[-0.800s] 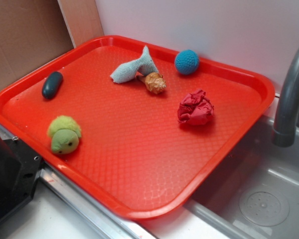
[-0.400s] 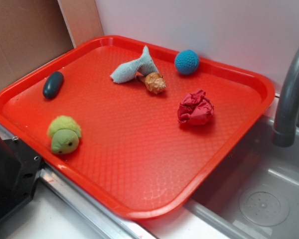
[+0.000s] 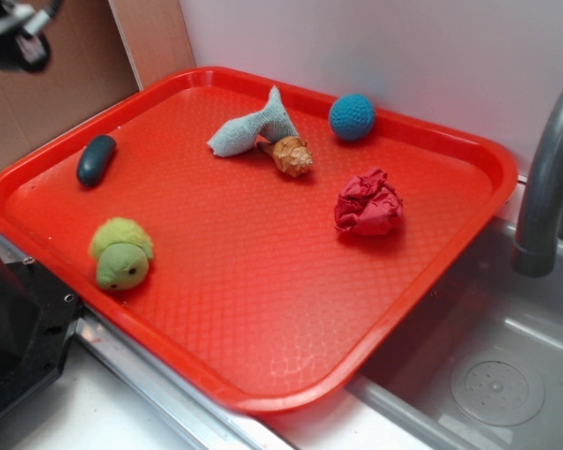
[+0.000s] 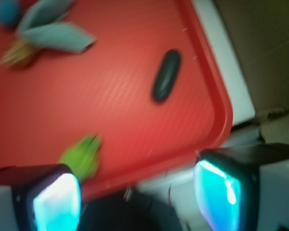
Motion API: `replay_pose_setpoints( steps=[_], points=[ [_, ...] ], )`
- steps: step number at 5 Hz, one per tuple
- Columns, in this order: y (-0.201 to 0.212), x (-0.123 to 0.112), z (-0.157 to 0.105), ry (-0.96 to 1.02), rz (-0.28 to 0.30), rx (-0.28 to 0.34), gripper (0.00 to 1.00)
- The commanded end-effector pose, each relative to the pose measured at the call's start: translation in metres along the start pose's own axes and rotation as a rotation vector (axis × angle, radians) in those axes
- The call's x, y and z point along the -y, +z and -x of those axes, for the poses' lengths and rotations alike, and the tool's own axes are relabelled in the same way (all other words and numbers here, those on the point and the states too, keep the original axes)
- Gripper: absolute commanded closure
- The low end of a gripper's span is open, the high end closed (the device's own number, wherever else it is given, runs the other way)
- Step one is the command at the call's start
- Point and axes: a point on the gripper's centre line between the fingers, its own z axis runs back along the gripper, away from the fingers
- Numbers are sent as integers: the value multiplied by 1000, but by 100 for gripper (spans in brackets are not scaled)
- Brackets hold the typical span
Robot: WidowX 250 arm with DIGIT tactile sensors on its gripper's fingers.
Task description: Grab the plastic pickle.
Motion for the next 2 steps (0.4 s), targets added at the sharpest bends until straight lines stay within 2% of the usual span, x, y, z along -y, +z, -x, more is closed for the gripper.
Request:
replay_pose_setpoints(
  steps=[1, 2],
  points=[
    [-57, -41, -33, 187, -116, 74, 0],
    [-76, -40, -47, 212, -100, 115, 0]
  ],
)
